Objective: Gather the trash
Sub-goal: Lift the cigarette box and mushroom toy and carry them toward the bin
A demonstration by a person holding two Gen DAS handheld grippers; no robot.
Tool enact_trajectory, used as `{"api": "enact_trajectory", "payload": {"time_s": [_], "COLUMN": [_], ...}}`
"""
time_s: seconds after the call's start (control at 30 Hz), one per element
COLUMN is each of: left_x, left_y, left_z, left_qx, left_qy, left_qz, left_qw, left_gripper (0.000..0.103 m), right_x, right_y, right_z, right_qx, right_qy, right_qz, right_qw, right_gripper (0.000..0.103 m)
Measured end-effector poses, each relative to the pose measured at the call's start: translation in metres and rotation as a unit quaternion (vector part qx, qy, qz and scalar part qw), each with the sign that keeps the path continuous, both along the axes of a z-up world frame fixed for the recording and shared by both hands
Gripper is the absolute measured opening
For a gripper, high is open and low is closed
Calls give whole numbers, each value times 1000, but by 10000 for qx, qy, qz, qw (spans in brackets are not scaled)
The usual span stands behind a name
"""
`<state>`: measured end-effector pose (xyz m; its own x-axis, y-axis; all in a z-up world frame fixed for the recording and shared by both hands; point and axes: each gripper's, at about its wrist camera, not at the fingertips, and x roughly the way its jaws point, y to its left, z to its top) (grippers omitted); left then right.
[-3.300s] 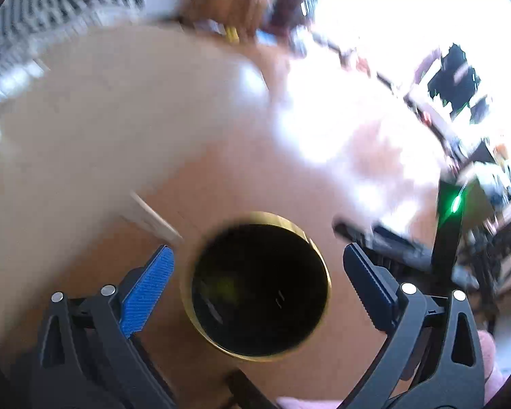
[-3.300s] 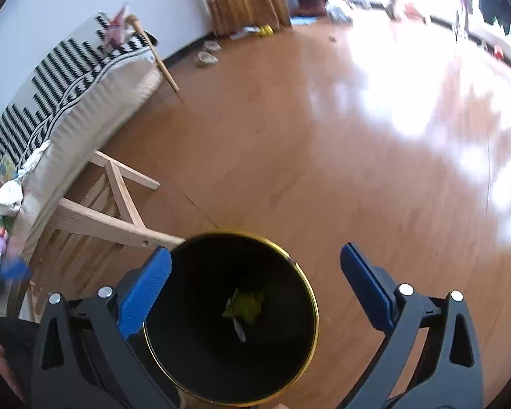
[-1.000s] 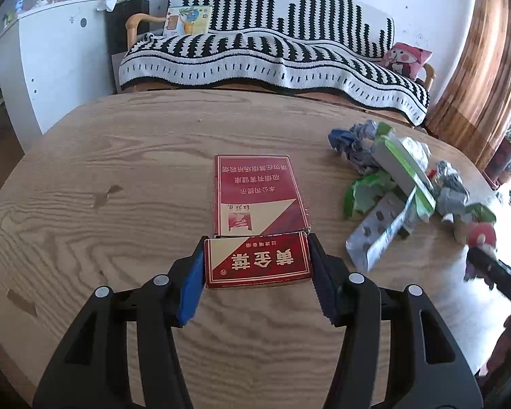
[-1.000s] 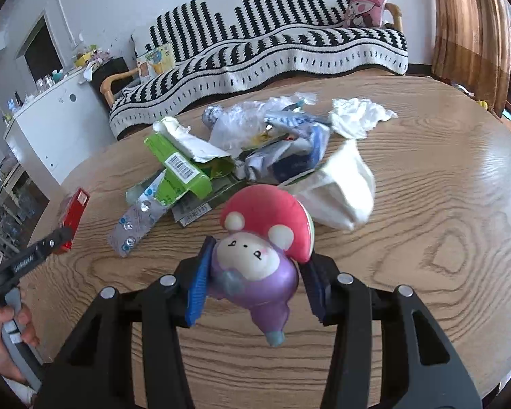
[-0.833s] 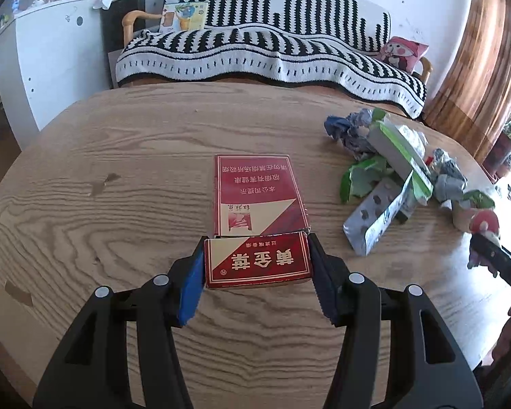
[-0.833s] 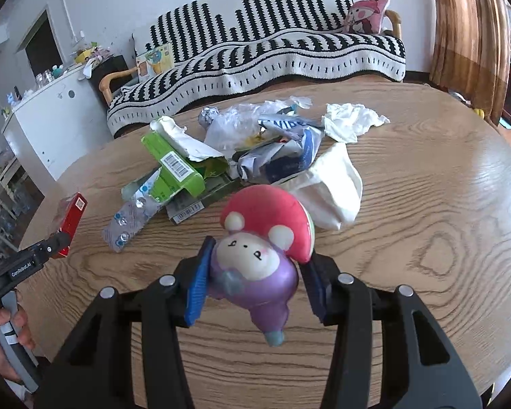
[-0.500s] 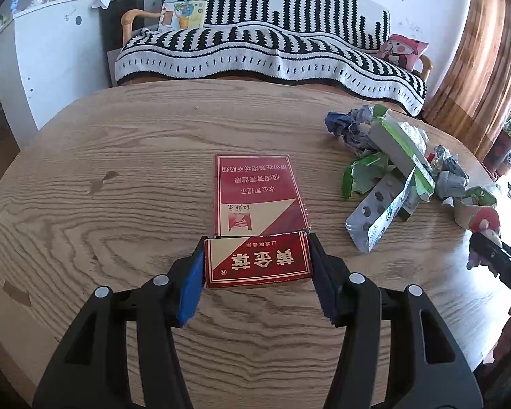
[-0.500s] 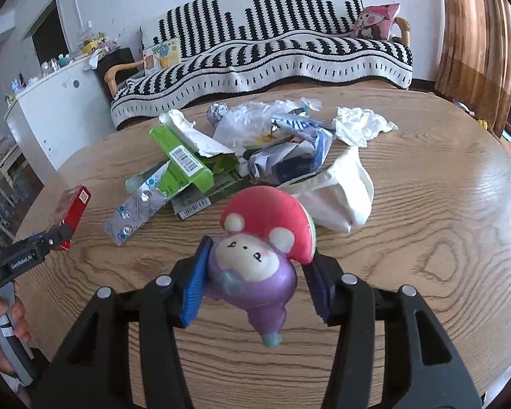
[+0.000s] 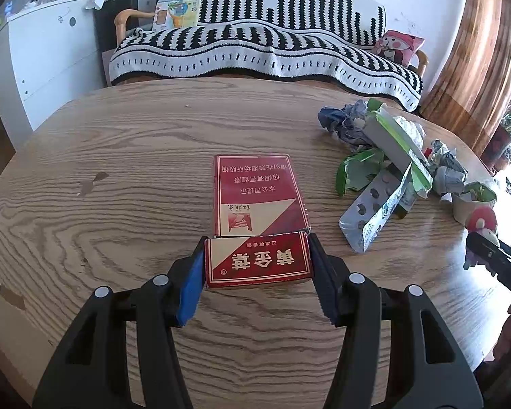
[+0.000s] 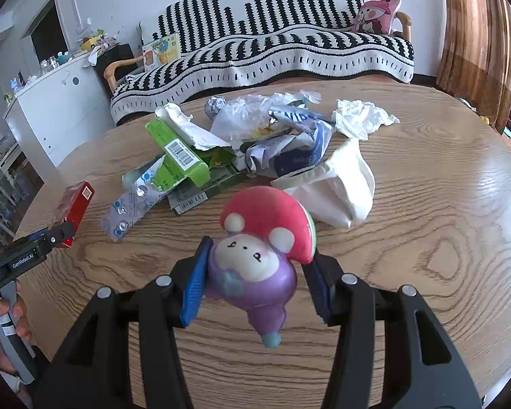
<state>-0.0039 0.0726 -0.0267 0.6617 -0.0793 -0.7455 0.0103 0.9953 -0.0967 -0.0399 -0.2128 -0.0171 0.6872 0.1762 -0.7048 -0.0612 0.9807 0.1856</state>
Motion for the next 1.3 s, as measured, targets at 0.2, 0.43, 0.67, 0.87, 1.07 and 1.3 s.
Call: {"api": "enact_trajectory", "payload": {"time_s": [0.2, 0.43, 0.67, 0.87, 1.07, 1.3], "left_x": [-1, -1, -2, -19, -54, -135], "left_y": [-2, -3, -3, -30, -117, -311], "left_z": [1, 2, 5, 30, 66, 64], "left_qx": [85, 79, -5, -200, -397, -484], "left_qy": [-77, -67, -149, -414, -595, 160], "left_qz": [-3, -10, 10, -297, -1320, -3679], "left_qw": [9999, 9999, 9999, 9985, 9887, 9285], "left_gripper": [55, 55, 55, 55, 55, 55], "right_x": [0, 0, -1, -35, -102, -218], "right_y": [0, -2, -3, -31, -119, -250], "right_z": [0, -2, 0, 32, 63, 47], "right_qx": [3, 0, -6, 596, 727, 944], "right_qy": [4, 9, -61, -661, -937, -598], "right_qz": [-17, -49, -52, -165, -830, -2039], "right_qw": [10000, 10000, 10000, 9959, 9895, 9726], "right_gripper": [51, 51, 51, 51, 51, 51]}}
